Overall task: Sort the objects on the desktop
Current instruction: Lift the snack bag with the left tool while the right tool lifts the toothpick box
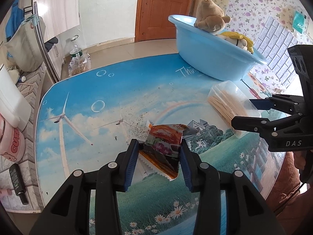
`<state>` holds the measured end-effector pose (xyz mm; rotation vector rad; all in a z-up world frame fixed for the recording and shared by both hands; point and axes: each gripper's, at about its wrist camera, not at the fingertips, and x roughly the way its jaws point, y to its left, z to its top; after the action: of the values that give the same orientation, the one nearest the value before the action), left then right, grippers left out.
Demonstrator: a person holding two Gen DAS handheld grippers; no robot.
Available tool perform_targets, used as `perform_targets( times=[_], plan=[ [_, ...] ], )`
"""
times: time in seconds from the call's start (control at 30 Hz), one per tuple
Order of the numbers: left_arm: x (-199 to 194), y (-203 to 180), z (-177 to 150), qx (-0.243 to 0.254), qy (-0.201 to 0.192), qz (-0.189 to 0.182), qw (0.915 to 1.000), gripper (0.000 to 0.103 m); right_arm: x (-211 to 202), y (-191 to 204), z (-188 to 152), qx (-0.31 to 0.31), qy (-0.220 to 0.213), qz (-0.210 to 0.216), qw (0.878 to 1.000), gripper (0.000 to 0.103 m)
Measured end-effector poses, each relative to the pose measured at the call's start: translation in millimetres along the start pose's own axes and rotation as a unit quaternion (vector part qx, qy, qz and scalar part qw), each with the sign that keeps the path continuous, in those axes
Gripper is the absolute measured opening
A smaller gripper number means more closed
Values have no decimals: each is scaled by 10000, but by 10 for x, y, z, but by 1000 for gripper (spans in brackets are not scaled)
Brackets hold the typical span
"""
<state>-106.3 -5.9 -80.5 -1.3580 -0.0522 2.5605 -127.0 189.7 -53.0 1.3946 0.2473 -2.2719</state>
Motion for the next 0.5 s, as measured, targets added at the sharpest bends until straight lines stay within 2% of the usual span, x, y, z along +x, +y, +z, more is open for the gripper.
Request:
perform_targets(
  times=[0.5],
  plan=[
    [43,3,8,39,-81,-60,9999,43,124,11,8,-35,144,-156,9998,67]
  ],
)
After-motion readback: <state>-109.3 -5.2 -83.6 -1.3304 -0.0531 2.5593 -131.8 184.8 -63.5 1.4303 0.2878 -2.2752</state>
